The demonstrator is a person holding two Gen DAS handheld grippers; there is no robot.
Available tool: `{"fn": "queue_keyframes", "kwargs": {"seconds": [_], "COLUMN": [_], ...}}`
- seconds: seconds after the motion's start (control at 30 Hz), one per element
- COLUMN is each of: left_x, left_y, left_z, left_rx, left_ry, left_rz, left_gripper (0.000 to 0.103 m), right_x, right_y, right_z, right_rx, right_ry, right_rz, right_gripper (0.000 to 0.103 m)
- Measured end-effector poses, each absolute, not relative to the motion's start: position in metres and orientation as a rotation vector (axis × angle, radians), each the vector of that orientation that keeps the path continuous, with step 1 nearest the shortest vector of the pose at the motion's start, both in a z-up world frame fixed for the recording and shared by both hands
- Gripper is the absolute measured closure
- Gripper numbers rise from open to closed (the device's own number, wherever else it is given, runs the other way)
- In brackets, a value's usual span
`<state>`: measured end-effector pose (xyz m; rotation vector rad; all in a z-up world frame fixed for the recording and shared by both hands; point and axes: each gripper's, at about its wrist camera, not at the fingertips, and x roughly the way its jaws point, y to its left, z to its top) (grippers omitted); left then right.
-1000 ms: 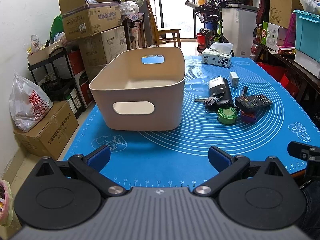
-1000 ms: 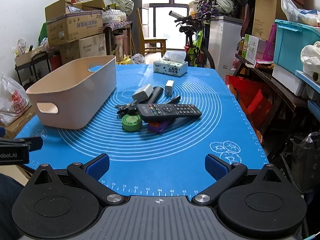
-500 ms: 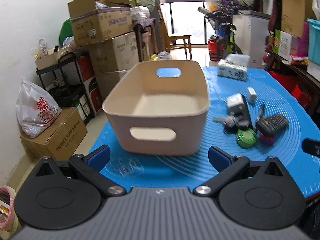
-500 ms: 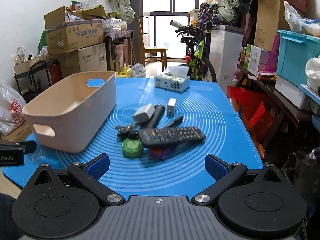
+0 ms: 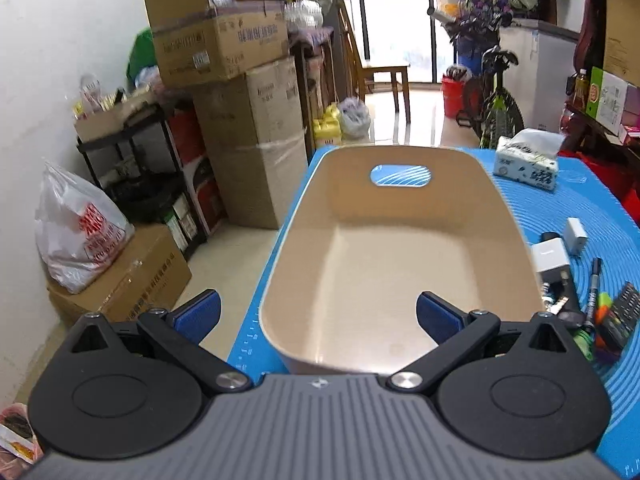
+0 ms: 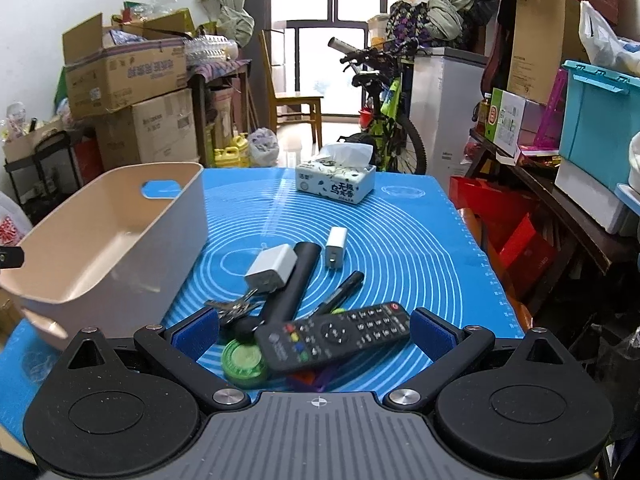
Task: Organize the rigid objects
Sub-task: 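Move the left tool over the beige bin while the right tool approaches the black remote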
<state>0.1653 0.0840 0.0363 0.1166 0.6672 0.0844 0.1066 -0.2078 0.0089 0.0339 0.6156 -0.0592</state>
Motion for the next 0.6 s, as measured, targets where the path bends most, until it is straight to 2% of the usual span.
{"fn": "queue_keyframes", "kwargs": {"seconds": [0.27,0.33,0.47,0.6], "left_x": [0.213,0.222,0.232,0.239], "left_y": [0.103,0.108,0.116,0.123], "left_z": [0.012,0.006,-0.003,-0.006], "left_rx": [0.161,0.156,0.125,0.115], "left_ry": [0.777,0.805,0.845,0.878], "left_rz": [0.041,0.038,0.020,0.013], "left_gripper": [0.003,0.015,0.018,0.036], "right_x": [0.156,0.166,0.184,0.200], "right_y": [-0.209,-0.209,-0.210,-0.212], "right_z": [-0.010,-0.015,-0.025,-0.033], "right_rx": [0.022,0.020,0.018,0.018], "right_ry": [0.693,0.711,0.741,0.782], "right_rz": [-0.108,-0.118,-0.143,-0.157], "right_gripper": [0.002,0.003,0.003,0.002]}}
